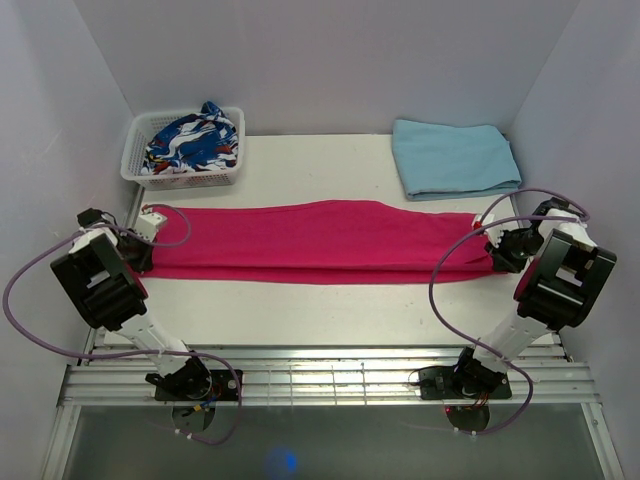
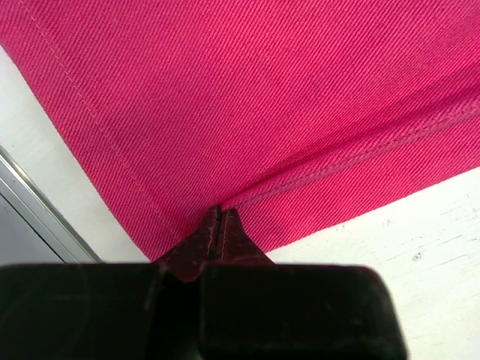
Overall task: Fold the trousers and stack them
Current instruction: Fold the trousers
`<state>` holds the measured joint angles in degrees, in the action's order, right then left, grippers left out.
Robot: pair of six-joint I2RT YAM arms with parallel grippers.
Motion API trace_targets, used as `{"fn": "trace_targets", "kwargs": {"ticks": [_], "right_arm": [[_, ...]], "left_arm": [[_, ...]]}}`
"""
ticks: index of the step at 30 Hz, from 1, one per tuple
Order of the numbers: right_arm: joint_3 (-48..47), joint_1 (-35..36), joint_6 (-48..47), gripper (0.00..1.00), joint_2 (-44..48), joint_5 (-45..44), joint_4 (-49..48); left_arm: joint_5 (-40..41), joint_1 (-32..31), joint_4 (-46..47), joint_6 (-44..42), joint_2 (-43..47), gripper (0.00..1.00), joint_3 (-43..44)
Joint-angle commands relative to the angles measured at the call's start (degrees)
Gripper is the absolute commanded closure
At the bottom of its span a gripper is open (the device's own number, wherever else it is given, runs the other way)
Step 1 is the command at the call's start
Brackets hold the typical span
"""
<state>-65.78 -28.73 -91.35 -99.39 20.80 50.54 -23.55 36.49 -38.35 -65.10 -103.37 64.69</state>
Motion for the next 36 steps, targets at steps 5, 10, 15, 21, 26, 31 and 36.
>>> {"fn": "trace_targets", "kwargs": {"ticks": [5, 10, 15, 21, 26, 31, 36], "right_arm": [[-0.7, -1.6, -0.6, 0.75, 0.6, -8.4, -4.7], [-3.8, -1.7, -0.4, 0.06, 4.0, -4.3, 0.4], [-12.6, -1.8, 0.7, 0.07, 6.4, 2.0, 9.0], [-18.7, 1.6, 14.6, 0.34, 1.4, 5.1, 12.5], [-16.8, 4.1, 28.0, 0.46, -2.6, 4.3, 9.6], [-9.6, 6.2, 35.8, 0.49, -4.5, -1.0, 1.4], [-0.9, 6.1, 35.0, 0.52, -5.0, -7.9, -3.1]], "left_arm": [[0.5, 5.3, 0.8, -9.9, 4.5, 0.8, 0.5], [-12.1, 6.5, -14.0, -21.3, 14.7, 0.37, 4.6], [-18.0, 6.6, -27.6, -31.9, 22.0, 0.32, 7.8], [-18.9, -0.6, -21.4, -13.9, 21.8, 0.16, 6.3], [-13.3, -6.7, -9.9, 4.5, 18.0, 0.17, 1.4], [-6.0, -8.2, -3.6, 14.6, 11.4, 0.24, -0.5], [-2.3, -8.2, -2.1, 15.8, 6.4, 0.26, -3.3]]}}
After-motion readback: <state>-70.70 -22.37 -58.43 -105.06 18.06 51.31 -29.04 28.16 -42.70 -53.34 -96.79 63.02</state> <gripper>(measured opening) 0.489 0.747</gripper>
